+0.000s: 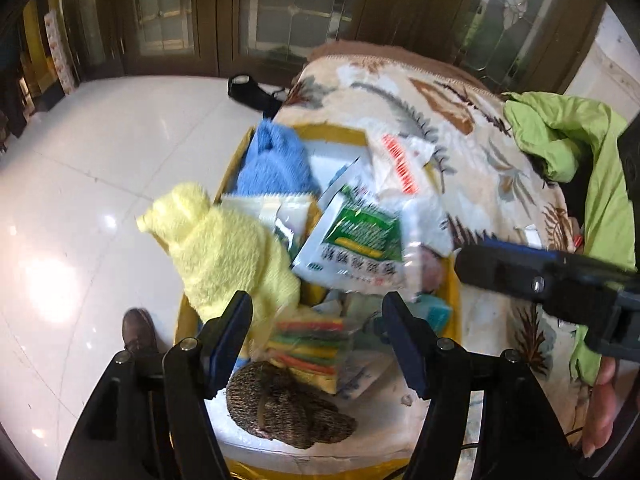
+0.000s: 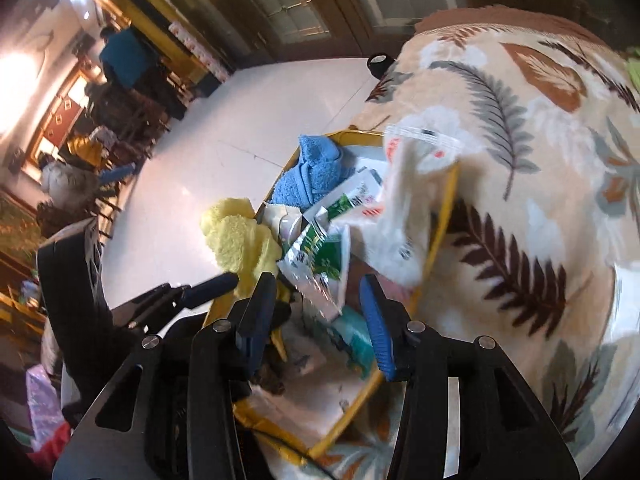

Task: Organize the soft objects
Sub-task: 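Move both grippers back toward the white pouch and lemon-print tissue pack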

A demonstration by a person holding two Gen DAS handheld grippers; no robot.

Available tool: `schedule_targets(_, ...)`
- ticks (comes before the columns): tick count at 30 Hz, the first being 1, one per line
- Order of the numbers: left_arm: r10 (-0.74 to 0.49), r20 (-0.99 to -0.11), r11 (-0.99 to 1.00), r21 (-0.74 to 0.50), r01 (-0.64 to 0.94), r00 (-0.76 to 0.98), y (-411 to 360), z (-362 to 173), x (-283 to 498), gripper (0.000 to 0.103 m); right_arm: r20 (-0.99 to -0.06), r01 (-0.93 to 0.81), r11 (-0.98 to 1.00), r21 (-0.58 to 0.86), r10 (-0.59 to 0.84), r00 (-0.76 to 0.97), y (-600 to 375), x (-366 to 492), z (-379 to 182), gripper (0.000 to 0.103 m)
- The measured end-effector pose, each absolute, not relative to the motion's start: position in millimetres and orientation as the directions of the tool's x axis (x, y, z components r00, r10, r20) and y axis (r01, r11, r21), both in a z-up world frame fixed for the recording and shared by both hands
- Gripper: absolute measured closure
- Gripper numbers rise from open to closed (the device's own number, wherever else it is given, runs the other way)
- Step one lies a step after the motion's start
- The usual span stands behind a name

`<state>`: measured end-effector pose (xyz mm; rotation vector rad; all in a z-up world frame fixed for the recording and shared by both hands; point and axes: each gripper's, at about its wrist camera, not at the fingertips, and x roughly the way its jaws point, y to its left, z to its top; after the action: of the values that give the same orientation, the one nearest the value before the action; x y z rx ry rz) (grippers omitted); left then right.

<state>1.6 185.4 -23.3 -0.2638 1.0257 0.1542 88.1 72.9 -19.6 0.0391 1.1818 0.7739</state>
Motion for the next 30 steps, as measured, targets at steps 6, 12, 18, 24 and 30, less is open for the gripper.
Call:
schedule_targets(6,0.016,-0.84,0.974,-0.11,-0.198,0.543,155.6,-7.4,6.1,0.035,-0.807,-0.474,0.772,0.423,0.559,0.191,27.8,77.2,-13.2,0.059)
schedule_targets(12,0.003,-0.826,0.986,-0.091,-0.139,0.564,118.9,2.7,14.3,0.035,-0.806,-0.421,0.801,0.425,0.547,0.228,-17.5,71.9,-9.3,0.059)
schedule_targets(18,-0.006,-0.817,0.994,-0.067,-0.084,0.577,81.4,7.2,22.0,0.035,-0.809,-0.36,0.836,0.415,0.52,0.275,-65.3,65.0,-7.0,0.059)
schedule_targets(24,-0.019,-0.809,0.998,-0.049,-0.036,0.587,46.0,7.6,30.8,0.035,-0.814,-0.282,0.864,0.417,0.493,0.308,-111.8,62.0,-9.9,0.059)
schedule_targets(30,-0.022,-0.806,1.0,-0.016,0.015,0.591,10.9,4.1,39.5,0.035,-0.814,-0.213,0.883,0.418,0.468,0.344,-151.6,58.3,-11.0,0.059)
